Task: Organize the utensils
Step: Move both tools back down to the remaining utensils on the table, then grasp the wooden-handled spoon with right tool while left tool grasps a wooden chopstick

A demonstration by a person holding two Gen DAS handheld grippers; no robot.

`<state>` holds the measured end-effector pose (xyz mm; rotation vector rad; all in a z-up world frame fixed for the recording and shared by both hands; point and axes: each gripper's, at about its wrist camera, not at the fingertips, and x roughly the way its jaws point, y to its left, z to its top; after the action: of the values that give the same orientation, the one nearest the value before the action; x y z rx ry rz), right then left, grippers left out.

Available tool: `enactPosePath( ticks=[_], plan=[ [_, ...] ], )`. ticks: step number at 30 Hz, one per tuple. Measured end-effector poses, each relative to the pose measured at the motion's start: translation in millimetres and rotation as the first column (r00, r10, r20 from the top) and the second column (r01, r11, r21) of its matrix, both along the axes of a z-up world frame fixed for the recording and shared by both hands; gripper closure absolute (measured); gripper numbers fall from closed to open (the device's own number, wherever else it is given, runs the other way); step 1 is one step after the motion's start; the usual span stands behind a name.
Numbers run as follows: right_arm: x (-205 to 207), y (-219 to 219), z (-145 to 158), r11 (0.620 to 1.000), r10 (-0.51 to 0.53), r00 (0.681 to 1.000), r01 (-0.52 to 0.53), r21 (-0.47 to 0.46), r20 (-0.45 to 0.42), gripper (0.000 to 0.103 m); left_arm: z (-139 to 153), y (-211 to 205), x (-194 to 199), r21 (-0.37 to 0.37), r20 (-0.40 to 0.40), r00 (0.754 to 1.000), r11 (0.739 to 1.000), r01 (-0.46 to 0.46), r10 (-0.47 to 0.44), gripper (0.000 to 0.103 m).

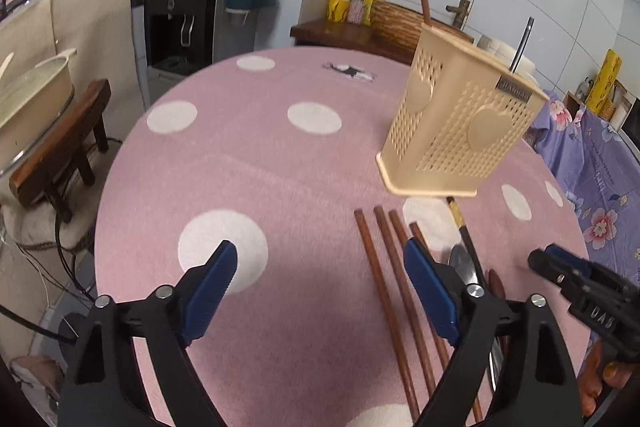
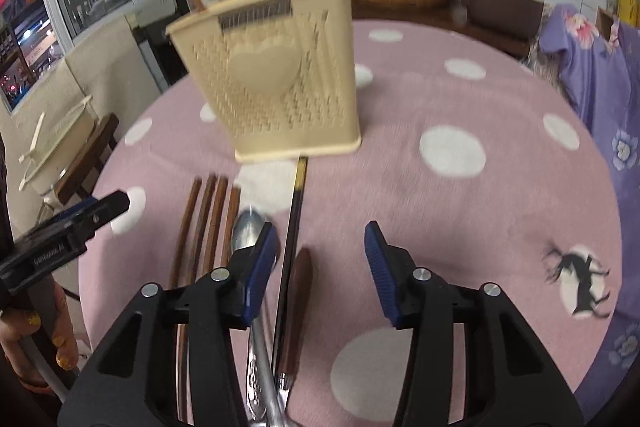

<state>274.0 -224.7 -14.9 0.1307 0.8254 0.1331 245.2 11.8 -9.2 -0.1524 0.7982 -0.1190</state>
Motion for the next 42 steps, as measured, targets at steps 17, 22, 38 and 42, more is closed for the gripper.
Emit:
enactPosePath(
  ticks=[17, 22, 38, 42],
  plan=[
    [-8.6, 17.3, -36.4, 1.000, 0.010, 0.993, -0.008, 0.018, -0.120, 0.078, -27.2, -21.0, -5.7, 0.018, -0.077, 0.995, 0.998, 0.057, -0.056, 0.034],
    [-4.1, 4.3, -37.7, 0.994, 0.001, 0.990, 0.014, 0.107, -0.141, 0.084, -30.0, -24.9, -2.7, 0.025, -0.090, 0.994, 0.998, 0.063, -0.060, 0.037],
    [2.5, 3.2, -36.9, 0.994, -0.019, 0.991, 0.032, 0.102, -0.130, 0.085, -33.0, -28.0, 0.1, 0.028, -0.099, 0.993, 0.997, 0.065, -0.062, 0.038],
    [-0.3, -10.5, -37.0, 0.978, -0.015, 0.993, 0.038, 0.203, -0.117, 0.087, -33.5, -24.8, 1.1, 0.021, -0.101, 0.994, 0.998, 0.052, -0.050, 0.038]
  ],
)
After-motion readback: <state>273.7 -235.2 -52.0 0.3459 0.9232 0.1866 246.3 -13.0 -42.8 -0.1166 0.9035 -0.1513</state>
